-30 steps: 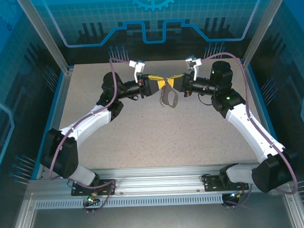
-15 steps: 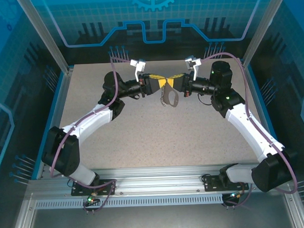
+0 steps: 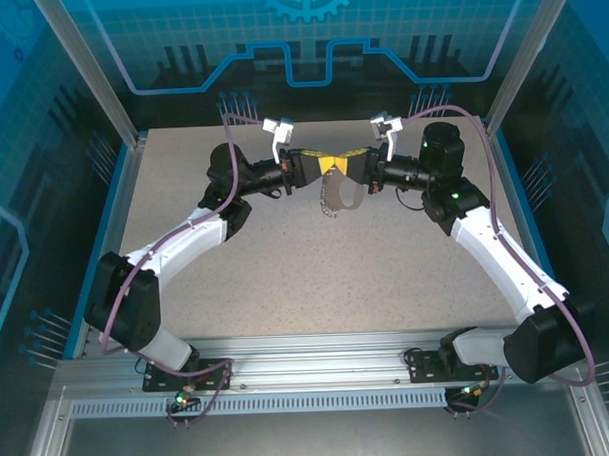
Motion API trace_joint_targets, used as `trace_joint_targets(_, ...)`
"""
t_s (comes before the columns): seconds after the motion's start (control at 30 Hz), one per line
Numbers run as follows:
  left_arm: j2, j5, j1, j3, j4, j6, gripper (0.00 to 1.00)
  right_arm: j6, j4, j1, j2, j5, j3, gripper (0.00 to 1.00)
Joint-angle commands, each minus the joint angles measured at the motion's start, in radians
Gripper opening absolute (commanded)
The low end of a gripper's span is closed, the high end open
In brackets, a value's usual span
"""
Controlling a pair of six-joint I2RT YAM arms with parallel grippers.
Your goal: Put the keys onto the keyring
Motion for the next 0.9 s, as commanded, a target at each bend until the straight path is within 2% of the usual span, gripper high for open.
trace_joint_targets(0.0, 0.001, 0.041, -0.008, 0.03, 0.024, 0.017, 0.0, 0.014, 0.014, -0.022, -0.031, 0.009, -0.006, 0.25)
trace_joint_targets(0.07, -0.008, 0.053, -0.007, 0.03, 0.014, 0.028, 0.0, 0.023, 0.017, -0.051, -0.075, 0.036, -0.035, 0.38)
trace_joint_targets(0.13, -0.017, 0.069, -0.004, 0.034, 0.007, 0.035, 0.0, 0.029, 0.014, -0.082, -0.117, 0.058, -0.067, 0.42)
trace_joint_targets(0.27, -0.029, 0.107, -0.001, 0.046, -0.004, 0.038, 0.0, 0.038, 0.023, -0.131, -0.187, 0.102, -0.155, 0.44)
trace_joint_targets(0.4, -0.033, 0.133, -0.001, 0.057, 0.002, 0.029, 0.0, 0.023, 0.021, -0.128, -0.211, 0.148, -0.223, 0.44)
trace_joint_targets(0.5, -0.028, 0.143, -0.001, 0.062, 0.028, 0.008, 0.0, 0.031, 0.046, -0.062, -0.222, 0.177, -0.274, 0.44)
trace_joint_targets(0.67, -0.023, 0.142, -0.001, 0.064, 0.051, -0.013, 0.0, -0.012, 0.026, 0.121, -0.261, 0.315, -0.333, 0.44)
trace_joint_targets(0.73, -0.021, 0.142, -0.002, 0.063, 0.061, -0.023, 0.0, -0.03, 0.005, 0.151, -0.28, 0.355, -0.334, 0.45)
trace_joint_targets(0.87, -0.016, 0.145, -0.002, 0.055, 0.117, -0.064, 0.0, -0.067, -0.034, 0.149, -0.312, 0.409, -0.33, 0.47)
